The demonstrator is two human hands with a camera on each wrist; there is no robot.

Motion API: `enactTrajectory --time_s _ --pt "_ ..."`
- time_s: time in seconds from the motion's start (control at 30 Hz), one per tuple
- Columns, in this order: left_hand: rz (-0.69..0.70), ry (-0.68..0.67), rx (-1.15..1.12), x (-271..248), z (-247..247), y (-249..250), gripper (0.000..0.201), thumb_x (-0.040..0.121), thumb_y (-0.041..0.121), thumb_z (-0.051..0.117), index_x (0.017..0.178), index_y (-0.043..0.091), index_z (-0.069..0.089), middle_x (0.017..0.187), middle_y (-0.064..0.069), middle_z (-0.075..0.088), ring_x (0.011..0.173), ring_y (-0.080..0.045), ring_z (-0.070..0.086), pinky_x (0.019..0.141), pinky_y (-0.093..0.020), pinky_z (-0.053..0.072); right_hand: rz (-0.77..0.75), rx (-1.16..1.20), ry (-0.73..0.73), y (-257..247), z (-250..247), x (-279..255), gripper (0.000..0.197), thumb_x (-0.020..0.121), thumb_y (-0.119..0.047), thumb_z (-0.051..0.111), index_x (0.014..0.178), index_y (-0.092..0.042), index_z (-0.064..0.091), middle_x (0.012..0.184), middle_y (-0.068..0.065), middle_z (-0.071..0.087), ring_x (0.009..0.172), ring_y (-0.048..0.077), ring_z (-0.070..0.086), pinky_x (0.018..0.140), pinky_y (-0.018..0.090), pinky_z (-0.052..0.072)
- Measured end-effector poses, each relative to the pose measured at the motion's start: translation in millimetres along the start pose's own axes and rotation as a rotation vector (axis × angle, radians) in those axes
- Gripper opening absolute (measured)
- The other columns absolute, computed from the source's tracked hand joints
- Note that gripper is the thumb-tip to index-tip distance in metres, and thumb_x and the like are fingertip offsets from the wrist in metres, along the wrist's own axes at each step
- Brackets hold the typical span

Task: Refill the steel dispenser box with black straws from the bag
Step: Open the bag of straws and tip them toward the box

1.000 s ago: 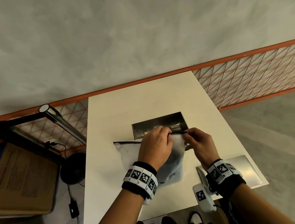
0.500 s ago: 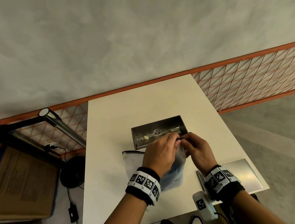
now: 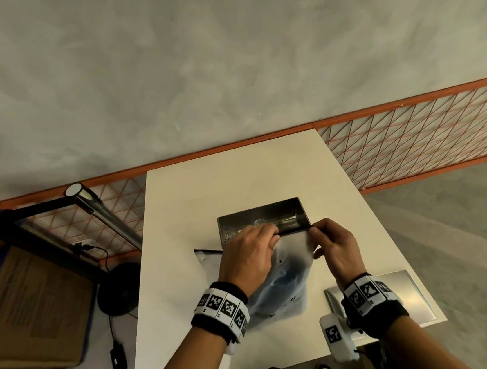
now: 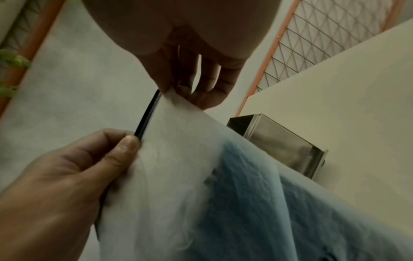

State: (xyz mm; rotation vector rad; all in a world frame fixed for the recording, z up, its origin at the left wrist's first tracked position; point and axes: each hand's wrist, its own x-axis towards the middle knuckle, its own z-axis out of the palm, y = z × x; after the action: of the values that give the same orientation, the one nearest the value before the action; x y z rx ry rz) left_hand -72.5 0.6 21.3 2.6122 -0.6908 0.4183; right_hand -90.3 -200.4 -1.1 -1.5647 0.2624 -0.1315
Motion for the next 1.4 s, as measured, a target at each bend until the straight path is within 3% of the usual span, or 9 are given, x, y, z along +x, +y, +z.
enactTrajectory --time_s 0.1,0.2,0.27,0.37,0.9,1.03,1.1,1.23,1.4 --pt "0.018 -0.012 -0.005 2 -3 -2 0.01 0.104 0.026 0.056 0.104 0.021 0.065 0.088 0.006 0.068 0.074 -0.015 0.059 0.059 -0.026 0.041 -0.068 -0.088 -0.046 -5 1 2 0.004 0.094 -0.006 0.062 0.09 -0.007 0.064 0.08 0.01 0.067 0.073 0.021 0.061 0.054 0.026 0.051" --pt "0.04 -0.025 -0.002 6 -5 0 0.012 0.104 0.028 0.054 0.104 0.022 0.065 0.089 0.006 0.068 0.075 -0.015 0.058 0.06 -0.029 0.044 -0.326 -0.378 -0.194 -13 5 6 0.013 0.088 -0.013 0.072 0.1 -0.018 0.07 0.096 -0.008 0.071 0.088 0.008 0.066 0.071 0.022 0.053" --pt "0.042 -0.022 -0.003 8 -6 2 0.013 0.103 0.029 0.054 0.104 0.022 0.065 0.089 0.006 0.068 0.076 -0.015 0.058 0.061 -0.027 0.041 -0.511 -0.548 -0.255 -17 10 9 0.01 0.088 -0.012 0.072 0.097 -0.017 0.073 0.094 -0.007 0.07 0.086 0.008 0.065 0.075 0.025 0.053" --pt "0.029 -0.017 0.007 7 -9 1 0.01 0.102 0.029 0.057 0.103 0.023 0.065 0.09 0.008 0.068 0.077 -0.014 0.057 0.06 -0.026 0.037 -0.612 -0.648 -0.228 -18 13 13 0.006 0.089 -0.013 0.071 0.093 -0.017 0.073 0.087 -0.007 0.067 0.08 0.011 0.062 0.071 0.029 0.051" --pt "-0.046 -0.032 0.028 -10 -16 -24 0.003 0.102 0.024 0.062 0.101 0.023 0.064 0.091 0.008 0.068 0.077 -0.016 0.056 0.062 -0.036 0.05 -0.443 -0.866 -0.174 -21 3 14 0.007 0.088 -0.019 0.069 0.081 -0.019 0.067 0.08 -0.005 0.07 0.069 0.02 0.065 0.065 0.036 0.053" --pt "-0.035 -0.028 0.016 -9 -18 -18 0.004 0.1 0.025 0.066 0.101 0.021 0.066 0.091 0.007 0.068 0.077 -0.016 0.056 0.061 -0.029 0.046 -0.558 -1.134 -0.213 -35 25 4 0.008 0.09 -0.033 0.062 0.094 -0.03 0.068 0.094 -0.01 0.07 0.083 0.016 0.067 0.076 0.036 0.043" --pt "-0.032 -0.043 -0.004 -9 -18 -16 0.008 0.102 0.027 0.063 0.105 0.022 0.067 0.094 0.008 0.068 0.08 -0.015 0.057 0.065 -0.028 0.046 -0.617 -1.147 -0.278 -37 40 1 0.018 0.095 -0.037 0.053 0.105 -0.034 0.068 0.101 -0.012 0.071 0.089 0.014 0.067 0.079 0.039 0.046" --pt "-0.043 -0.07 0.001 -13 -21 -25 0.015 0.105 0.032 0.055 0.111 0.024 0.066 0.099 0.009 0.065 0.085 -0.016 0.056 0.069 -0.032 0.049 -0.619 -0.987 -0.364 -34 53 3 0.029 0.099 -0.041 0.042 0.106 -0.03 0.068 0.098 -0.008 0.071 0.08 0.02 0.068 0.068 0.039 0.054" --pt "-0.104 -0.034 0.051 -24 -31 -44 0.011 0.103 0.033 0.056 0.104 0.026 0.065 0.098 0.011 0.064 0.083 -0.016 0.056 0.065 -0.031 0.047 -0.559 -1.003 -0.314 -36 47 7 0.007 0.092 -0.026 0.06 0.091 -0.023 0.066 0.086 -0.004 0.068 0.073 0.028 0.065 0.059 0.038 0.052"
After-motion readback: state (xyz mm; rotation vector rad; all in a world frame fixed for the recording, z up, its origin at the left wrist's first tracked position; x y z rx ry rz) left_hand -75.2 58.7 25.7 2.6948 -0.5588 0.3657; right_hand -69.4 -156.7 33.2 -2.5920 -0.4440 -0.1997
